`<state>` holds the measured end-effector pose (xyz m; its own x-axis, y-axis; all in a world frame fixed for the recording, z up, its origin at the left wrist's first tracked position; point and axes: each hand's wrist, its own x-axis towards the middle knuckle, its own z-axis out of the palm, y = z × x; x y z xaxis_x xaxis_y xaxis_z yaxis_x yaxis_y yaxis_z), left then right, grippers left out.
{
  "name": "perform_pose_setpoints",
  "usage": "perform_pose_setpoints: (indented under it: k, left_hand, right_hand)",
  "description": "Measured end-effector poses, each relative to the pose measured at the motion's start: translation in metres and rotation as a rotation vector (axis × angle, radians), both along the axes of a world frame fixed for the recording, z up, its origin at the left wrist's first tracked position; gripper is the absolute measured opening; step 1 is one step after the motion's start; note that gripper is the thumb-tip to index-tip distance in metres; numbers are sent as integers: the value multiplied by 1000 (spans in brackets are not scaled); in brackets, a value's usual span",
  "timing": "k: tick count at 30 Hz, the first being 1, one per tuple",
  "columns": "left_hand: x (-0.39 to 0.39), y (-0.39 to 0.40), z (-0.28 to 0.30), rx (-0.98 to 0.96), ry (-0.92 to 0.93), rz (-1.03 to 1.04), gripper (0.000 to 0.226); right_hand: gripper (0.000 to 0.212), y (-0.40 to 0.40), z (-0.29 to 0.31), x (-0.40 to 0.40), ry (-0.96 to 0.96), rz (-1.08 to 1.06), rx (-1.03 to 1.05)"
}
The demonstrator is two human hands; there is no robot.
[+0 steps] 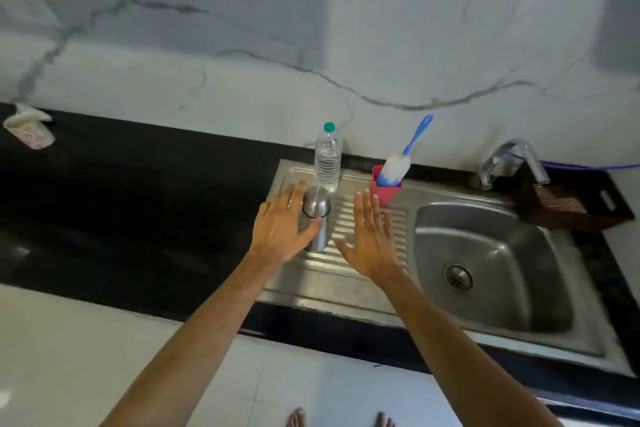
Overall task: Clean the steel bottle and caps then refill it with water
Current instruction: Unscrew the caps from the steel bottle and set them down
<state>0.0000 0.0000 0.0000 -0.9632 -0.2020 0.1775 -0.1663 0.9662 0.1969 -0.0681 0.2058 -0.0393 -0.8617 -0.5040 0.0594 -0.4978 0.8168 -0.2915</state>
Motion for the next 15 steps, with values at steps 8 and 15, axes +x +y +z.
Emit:
perform_pose_setpoints:
  k: [8,15]
  left_hand:
    - [-47,0,-8,312,-98,-136,63]
    - [-54,-7,4,396,-166,-369,48]
  right_hand:
    - [113,-10,-27,-14,-138,-18,-39]
    - [126,0,-33,-22,-336,-54,-224]
